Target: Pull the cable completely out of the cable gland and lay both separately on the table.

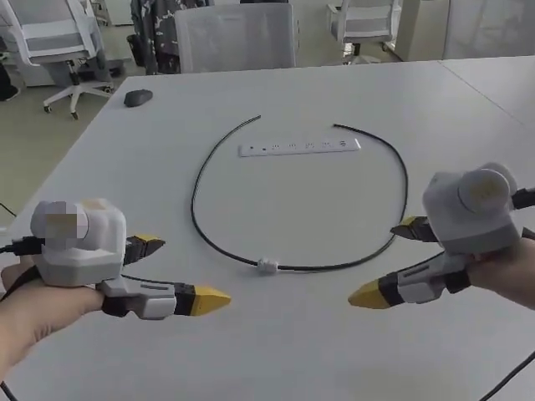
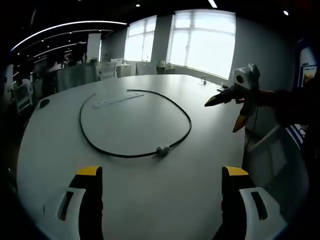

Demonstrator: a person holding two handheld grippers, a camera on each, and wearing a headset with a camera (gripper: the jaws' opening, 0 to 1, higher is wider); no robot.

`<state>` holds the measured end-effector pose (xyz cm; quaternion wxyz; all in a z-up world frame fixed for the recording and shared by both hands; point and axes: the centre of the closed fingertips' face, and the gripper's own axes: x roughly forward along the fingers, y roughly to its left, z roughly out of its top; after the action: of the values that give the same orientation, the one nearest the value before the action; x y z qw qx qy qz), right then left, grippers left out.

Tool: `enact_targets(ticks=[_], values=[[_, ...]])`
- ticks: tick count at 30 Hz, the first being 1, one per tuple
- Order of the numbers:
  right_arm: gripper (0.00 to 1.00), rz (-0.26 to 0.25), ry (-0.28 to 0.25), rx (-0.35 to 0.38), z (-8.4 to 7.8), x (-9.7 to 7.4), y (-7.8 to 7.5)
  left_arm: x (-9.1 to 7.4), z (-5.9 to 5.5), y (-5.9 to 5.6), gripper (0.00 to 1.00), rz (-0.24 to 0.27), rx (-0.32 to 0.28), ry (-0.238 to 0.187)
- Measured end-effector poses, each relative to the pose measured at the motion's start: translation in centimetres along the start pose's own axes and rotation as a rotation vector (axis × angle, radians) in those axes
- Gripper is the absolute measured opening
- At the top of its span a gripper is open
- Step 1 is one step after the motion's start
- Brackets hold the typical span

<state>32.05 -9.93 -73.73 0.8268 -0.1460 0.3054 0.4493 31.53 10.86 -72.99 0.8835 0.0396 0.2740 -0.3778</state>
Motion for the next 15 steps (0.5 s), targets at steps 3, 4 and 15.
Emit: enact_targets(ticks=[3,4,15], values=[[0.90,-0.001,-0.003,-0.007,0.2,0.1,-0.1,0.0,0.0,0.1,0.99,0.002,-0.002,-0.004],[0.90,0.000,-0.006,-0.012,0.4,0.2,0.0,0.0,0.0,0.2,0.99,0.001,-0.003,-0.004],[0.82,0.022,-0.010,-0.056,1.5,1.3,0.3,0.4,-0.2,0.4,0.99,-0.004,-0.020,-0.007]])
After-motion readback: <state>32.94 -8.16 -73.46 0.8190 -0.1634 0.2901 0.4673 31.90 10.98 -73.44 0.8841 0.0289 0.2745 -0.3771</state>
